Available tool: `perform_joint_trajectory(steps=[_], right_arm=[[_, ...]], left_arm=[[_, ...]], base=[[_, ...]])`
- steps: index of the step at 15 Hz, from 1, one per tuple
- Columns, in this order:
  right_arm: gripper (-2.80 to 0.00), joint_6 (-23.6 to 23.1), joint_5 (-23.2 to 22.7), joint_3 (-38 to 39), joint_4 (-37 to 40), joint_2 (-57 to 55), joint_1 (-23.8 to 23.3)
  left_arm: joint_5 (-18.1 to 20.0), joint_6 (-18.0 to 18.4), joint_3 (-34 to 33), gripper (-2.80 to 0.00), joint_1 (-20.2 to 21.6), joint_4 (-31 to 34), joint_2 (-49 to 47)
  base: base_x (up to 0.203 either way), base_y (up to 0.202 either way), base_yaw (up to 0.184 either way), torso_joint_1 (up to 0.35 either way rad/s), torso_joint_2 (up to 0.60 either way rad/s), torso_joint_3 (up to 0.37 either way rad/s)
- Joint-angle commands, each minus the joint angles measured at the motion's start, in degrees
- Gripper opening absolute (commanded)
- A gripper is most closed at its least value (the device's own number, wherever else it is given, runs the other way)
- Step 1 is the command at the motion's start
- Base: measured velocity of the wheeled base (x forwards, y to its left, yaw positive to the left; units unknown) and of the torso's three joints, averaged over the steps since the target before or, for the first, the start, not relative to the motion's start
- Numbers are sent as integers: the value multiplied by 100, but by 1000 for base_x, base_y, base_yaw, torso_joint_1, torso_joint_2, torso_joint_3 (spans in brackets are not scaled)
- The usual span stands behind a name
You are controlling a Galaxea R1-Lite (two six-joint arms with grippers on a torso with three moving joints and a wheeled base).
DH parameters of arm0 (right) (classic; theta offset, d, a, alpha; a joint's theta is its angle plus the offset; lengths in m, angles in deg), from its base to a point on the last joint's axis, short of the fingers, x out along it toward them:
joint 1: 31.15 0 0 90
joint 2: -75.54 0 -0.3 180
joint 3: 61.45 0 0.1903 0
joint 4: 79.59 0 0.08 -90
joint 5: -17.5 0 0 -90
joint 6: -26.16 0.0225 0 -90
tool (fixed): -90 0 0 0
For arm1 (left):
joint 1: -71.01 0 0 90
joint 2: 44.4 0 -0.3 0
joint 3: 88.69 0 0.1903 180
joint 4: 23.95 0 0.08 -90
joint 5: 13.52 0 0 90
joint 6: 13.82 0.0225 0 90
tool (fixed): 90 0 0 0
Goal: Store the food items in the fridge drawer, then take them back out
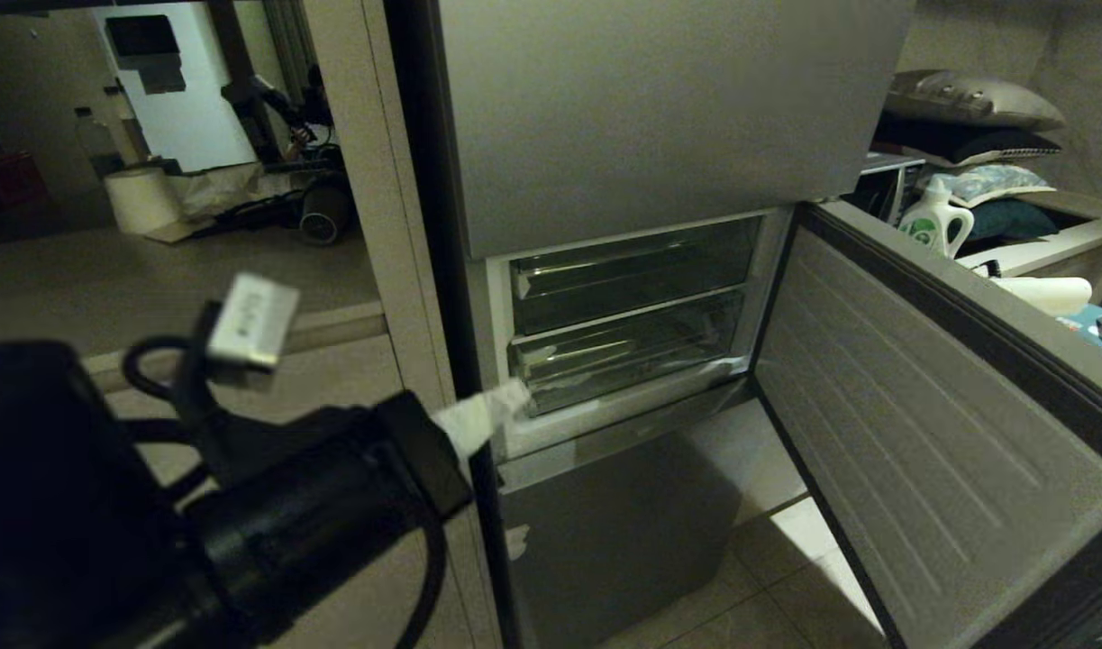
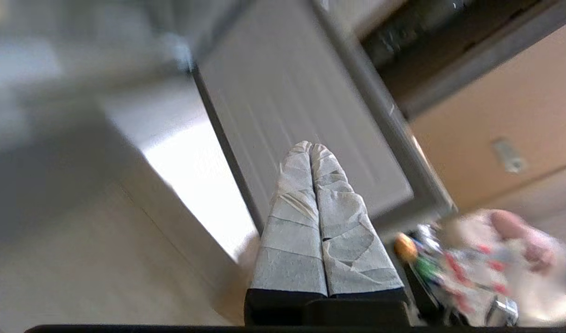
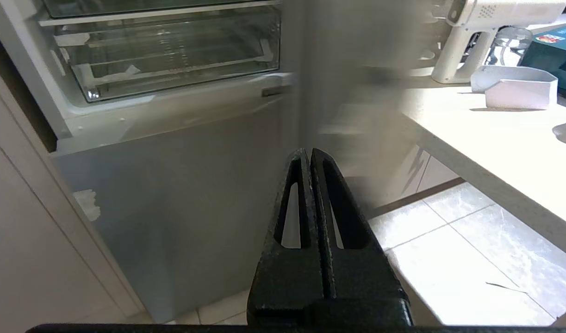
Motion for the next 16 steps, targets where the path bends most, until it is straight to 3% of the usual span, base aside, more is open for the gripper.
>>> perform_joint_trajectory(steps=[1,4,5,9,11,12,14,16], right_arm=[[-280,-6,-2,176,-6,1,1],[-280,-24,-2,176,-6,1,1],[-280,-24,-2,176,-6,1,1],[-280,-32,-2,176,-6,1,1],[-280,-32,-2,176,-6,1,1],[-280,-32,-2,176,-6,1,1],[-280,-41,-2,176,-6,1,1],[-280,-32,-2,176,-6,1,1]], left_arm=[[-145,673,700,-280,101,1444,1415],[-544,1086,1228,-280,290,3505,2373],[-657,1190,1249,-280,701,3691,2430],[-824,1623,1172,-280,3292,3860,2663],[-859,2040,790,-280,4545,3912,3007],[-875,2340,341,-280,4845,3931,3319],[-795,2954,-626,-280,4925,3948,3882],[-294,3460,-1457,-280,4919,3961,4469]], base=[[0,0,0,0,0,0],[0,0,0,0,0,0],[0,0,0,0,0,0],[0,0,0,0,0,0],[0,0,0,0,0,0],[0,0,0,0,0,0],[0,0,0,0,0,0],[0,0,0,0,0,0]])
